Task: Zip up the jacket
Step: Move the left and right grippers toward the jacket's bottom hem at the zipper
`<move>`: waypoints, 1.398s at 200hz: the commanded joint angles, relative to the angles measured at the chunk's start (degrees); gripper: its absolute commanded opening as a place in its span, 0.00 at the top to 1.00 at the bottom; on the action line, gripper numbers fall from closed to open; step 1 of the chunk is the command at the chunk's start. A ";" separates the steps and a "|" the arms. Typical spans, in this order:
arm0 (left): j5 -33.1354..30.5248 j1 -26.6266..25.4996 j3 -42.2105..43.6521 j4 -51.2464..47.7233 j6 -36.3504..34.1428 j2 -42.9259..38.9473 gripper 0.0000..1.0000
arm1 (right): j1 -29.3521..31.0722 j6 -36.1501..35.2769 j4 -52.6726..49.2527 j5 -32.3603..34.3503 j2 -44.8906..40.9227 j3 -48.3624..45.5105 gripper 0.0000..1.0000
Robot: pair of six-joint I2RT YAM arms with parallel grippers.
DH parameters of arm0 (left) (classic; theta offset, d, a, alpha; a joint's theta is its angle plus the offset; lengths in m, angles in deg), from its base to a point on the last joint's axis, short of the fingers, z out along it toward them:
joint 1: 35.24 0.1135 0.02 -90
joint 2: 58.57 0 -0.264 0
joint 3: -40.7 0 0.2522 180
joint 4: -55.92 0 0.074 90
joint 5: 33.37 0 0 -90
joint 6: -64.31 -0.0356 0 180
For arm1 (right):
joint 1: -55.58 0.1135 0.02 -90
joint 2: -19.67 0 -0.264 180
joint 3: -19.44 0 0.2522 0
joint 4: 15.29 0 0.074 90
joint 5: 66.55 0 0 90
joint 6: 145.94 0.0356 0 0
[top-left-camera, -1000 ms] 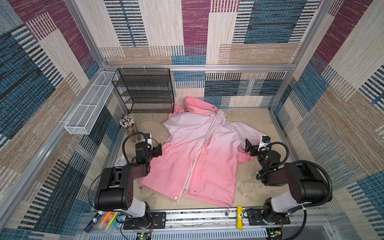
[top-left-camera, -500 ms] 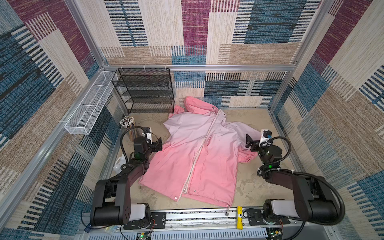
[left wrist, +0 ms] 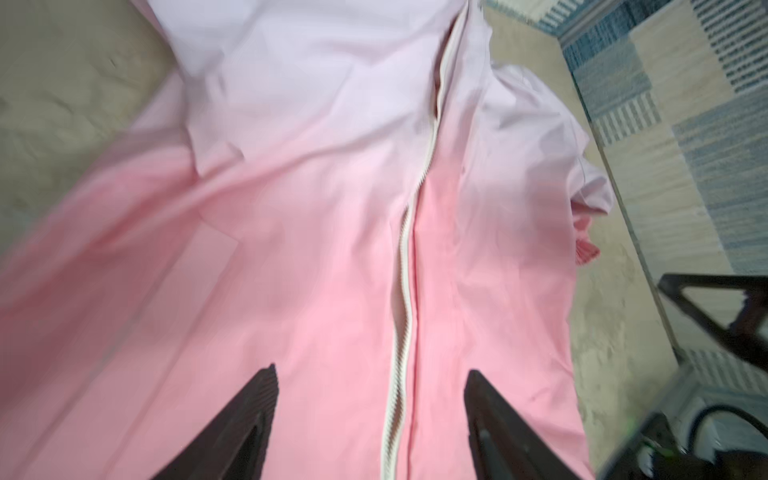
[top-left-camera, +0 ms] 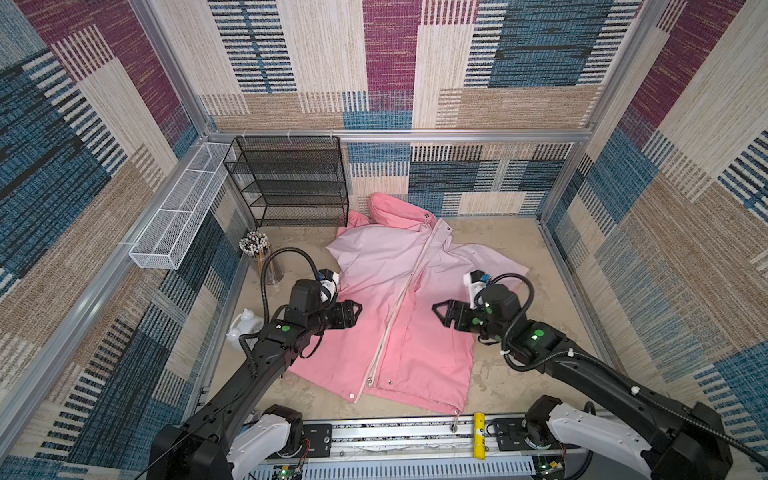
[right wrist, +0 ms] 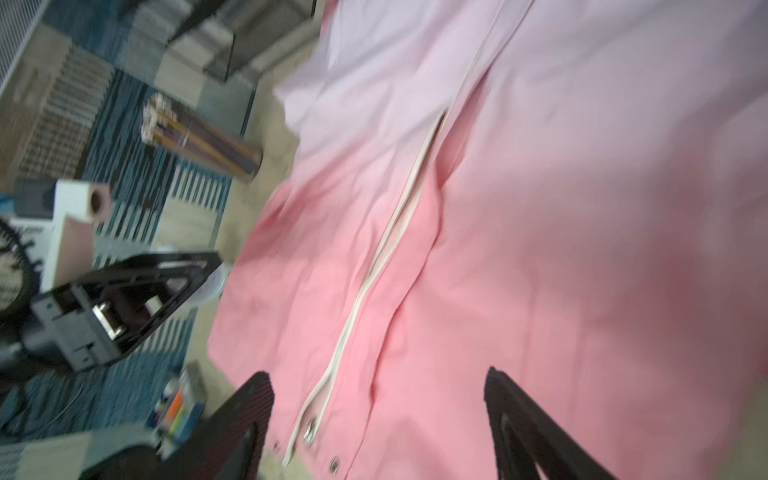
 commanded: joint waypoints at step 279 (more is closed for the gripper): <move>15.21 -4.69 7.56 3.82 10.84 6.75 0.28 | 1.07 9.29 20.98 -26.28 38.36 6.60 0.61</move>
